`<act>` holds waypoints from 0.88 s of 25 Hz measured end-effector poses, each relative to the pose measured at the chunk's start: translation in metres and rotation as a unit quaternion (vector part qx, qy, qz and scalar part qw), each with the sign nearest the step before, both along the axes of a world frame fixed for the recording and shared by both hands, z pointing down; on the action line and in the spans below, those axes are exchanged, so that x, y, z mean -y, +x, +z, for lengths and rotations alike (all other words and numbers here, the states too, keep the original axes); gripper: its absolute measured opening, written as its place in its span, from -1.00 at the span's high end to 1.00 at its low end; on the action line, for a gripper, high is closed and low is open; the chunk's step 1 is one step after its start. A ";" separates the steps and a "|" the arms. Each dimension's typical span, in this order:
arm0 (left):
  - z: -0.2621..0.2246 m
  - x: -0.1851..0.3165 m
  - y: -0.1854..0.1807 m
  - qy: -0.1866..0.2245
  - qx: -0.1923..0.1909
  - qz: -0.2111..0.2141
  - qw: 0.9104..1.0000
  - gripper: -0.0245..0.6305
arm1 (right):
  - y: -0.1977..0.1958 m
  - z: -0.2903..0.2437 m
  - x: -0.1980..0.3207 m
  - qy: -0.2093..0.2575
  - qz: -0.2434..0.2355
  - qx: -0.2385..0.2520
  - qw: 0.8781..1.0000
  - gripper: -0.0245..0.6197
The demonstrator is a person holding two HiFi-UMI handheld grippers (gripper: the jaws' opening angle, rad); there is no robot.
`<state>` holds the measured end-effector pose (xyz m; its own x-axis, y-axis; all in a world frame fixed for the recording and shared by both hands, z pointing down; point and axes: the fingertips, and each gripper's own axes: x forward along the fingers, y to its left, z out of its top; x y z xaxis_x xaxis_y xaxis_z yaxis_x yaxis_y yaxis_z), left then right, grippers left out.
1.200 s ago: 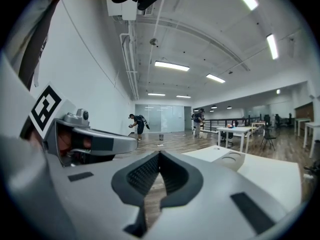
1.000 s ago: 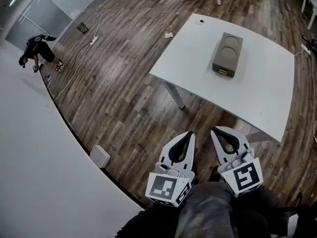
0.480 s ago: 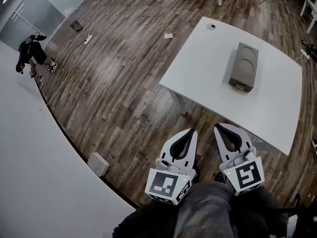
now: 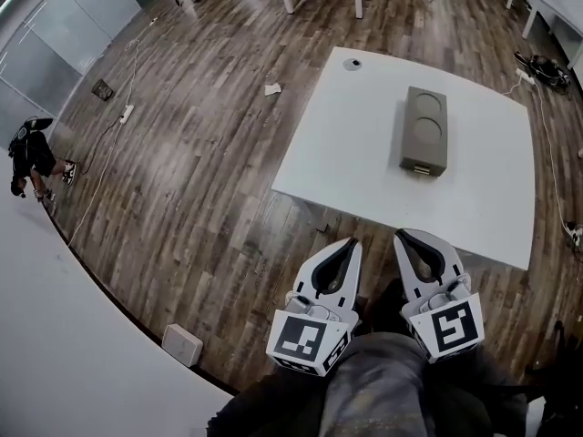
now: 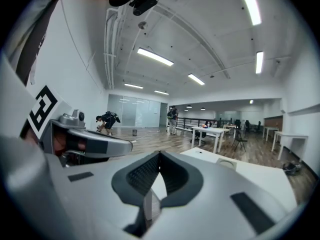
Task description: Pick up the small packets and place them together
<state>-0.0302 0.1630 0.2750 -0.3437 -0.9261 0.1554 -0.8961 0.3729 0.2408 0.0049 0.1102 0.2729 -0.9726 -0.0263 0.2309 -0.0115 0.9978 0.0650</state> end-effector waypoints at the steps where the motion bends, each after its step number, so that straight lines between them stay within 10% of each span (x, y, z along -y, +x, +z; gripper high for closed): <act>1: 0.000 0.005 0.000 0.001 0.001 0.008 1.000 0.92 | 0.001 0.000 0.004 0.001 0.009 -0.002 1.000 0.91; 22: 0.012 0.084 -0.014 -0.035 -0.002 0.099 0.994 0.92 | -0.005 0.016 0.087 -0.031 0.109 -0.006 0.994 0.91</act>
<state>-0.0443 0.0787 0.2865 -0.1543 -0.9627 0.2224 -0.9526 0.2047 0.2251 0.0001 0.0235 0.2884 -0.9430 -0.2206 0.2492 -0.2266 0.9740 0.0048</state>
